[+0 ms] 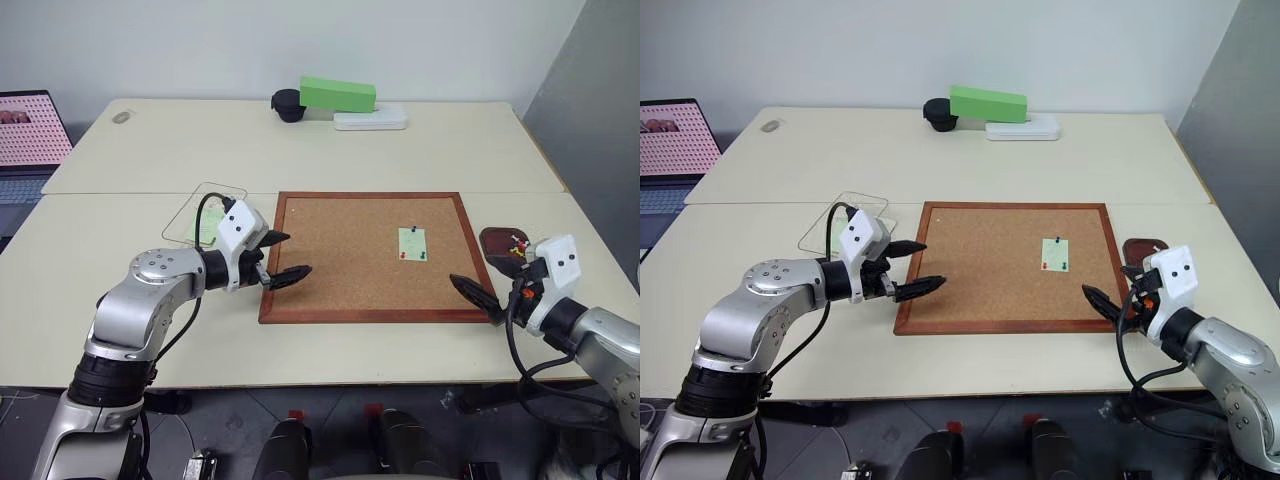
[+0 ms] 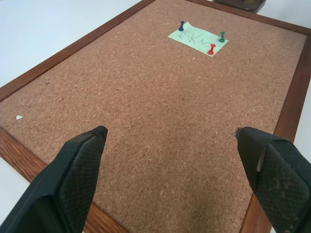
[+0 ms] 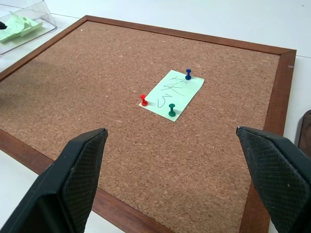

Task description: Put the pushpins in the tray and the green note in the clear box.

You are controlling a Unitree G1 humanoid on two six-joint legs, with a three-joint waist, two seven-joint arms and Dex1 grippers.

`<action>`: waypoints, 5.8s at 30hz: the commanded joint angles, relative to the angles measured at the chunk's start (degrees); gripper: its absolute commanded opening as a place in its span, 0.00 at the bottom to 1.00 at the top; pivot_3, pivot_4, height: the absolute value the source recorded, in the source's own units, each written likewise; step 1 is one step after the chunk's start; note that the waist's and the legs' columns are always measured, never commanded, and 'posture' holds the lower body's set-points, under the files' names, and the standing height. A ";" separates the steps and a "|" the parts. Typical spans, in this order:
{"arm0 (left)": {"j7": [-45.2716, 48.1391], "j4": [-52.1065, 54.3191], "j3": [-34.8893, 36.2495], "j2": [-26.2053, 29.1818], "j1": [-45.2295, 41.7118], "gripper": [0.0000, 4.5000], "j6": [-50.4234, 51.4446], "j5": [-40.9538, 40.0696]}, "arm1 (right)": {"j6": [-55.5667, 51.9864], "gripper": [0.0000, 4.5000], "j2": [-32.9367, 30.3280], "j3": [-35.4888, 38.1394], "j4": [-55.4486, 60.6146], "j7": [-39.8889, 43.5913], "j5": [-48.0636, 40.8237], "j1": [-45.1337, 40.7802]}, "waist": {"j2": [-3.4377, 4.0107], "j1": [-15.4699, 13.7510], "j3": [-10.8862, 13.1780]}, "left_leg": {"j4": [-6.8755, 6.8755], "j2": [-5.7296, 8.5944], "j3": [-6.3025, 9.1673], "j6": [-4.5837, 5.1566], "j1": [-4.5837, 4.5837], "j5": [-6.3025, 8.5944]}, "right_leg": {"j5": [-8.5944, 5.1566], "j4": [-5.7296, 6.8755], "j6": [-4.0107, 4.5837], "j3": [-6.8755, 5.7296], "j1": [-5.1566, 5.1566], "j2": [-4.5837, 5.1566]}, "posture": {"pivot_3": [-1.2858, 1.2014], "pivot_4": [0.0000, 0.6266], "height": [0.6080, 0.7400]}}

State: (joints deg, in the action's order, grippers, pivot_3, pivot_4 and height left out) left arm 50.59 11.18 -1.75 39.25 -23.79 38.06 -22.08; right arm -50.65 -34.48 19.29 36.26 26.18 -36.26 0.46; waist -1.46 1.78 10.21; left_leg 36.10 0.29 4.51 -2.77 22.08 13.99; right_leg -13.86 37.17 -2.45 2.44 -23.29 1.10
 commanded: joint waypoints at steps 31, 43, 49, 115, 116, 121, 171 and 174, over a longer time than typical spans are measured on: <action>-4.97 4.30 -0.83 -6.69 -0.49 0.52 -0.06 -3.03 | 4.73 1.00 -2.52 -4.30 -5.58 1.98 1.14 -5.96 | -0.01 -0.10 -0.01 | 0.05 0.03 0.00 0.00 0.01 0.00 | 0.01 0.02 -0.01 0.01 0.02 0.03 | 0.52 0.24 1.00; -13.81 -14.37 -8.84 -22.24 -5.13 0.02 -16.53 8.87 | 16.46 1.00 5.59 -10.43 -19.75 -5.47 13.57 -16.19 | 0.01 -0.04 -0.03 | 0.10 0.06 -0.07 0.00 -0.05 -0.01 | 0.09 0.08 0.08 0.09 0.04 0.02 | 0.52 0.24 1.00; -13.37 -26.60 -11.83 -26.31 -9.75 0.01 -21.12 13.45 | 23.05 1.00 9.31 -14.25 -32.99 -5.95 19.41 -23.51 | 0.01 0.06 -0.03 | 0.11 0.05 -0.06 0.00 -0.06 -0.01 | 0.20 0.10 0.26 0.07 0.03 0.00 | 0.52 0.24 1.00; -7.91 -30.08 -11.85 -28.00 -8.87 0.00 -12.88 14.98 | 37.49 0.00 13.96 -16.73 -59.31 11.51 24.15 -38.36 | 0.23 0.43 -0.17 | 0.22 0.12 -0.04 0.00 -0.23 -0.01 | 0.21 0.58 0.27 0.07 0.04 0.06 | 0.52 0.24 1.00; -7.85 -30.16 -11.83 -27.99 -8.99 0.00 -12.81 14.96 | 37.30 0.00 13.87 -16.61 -58.90 11.36 24.13 -38.12 | 0.23 0.42 -0.16 | 0.22 0.12 -0.04 0.00 -0.23 -0.01 | 0.21 0.58 0.27 0.07 0.04 0.06 | 0.52 0.24 1.00; -7.18 -30.44 -12.01 -27.81 -9.31 0.00 -12.67 15.01 | 36.69 0.00 13.52 -15.96 -57.25 10.28 24.20 -37.16 | 0.23 0.37 -0.16 | 0.21 0.11 -0.04 0.00 -0.23 -0.01 | 0.20 0.57 0.28 0.07 0.04 0.06 | 0.52 0.24 1.00; -7.25 -26.68 -12.39 -26.08 -6.63 0.00 -11.13 15.02 | 21.52 0.84 2.49 -7.54 -36.21 1.39 22.09 -21.66 | 0.28 0.35 -0.19 | 0.18 0.08 -0.09 0.01 -0.23 0.00 | 0.02 0.52 -0.02 0.13 0.05 0.00 | 0.52 0.24 1.00; -7.22 -26.62 -12.33 -26.11 -6.68 0.00 -10.94 14.94 | 19.02 0.84 3.56 -9.19 -30.11 5.90 17.47 -18.77 | 0.28 0.26 -0.19 | 0.18 0.10 -0.05 0.00 -0.21 0.00 | 0.02 0.49 -0.03 0.10 0.06 0.01 | 0.52 0.24 1.00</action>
State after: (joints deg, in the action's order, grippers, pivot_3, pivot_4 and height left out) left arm 43.20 -14.79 -13.11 12.59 -31.74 25.66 -7.79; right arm -30.16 -31.11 11.23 -0.09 27.97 -15.03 -19.54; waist -1.18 2.04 10.02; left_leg 36.28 0.38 4.45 -2.76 21.86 13.99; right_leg -13.84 37.66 -2.48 2.54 -23.23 1.11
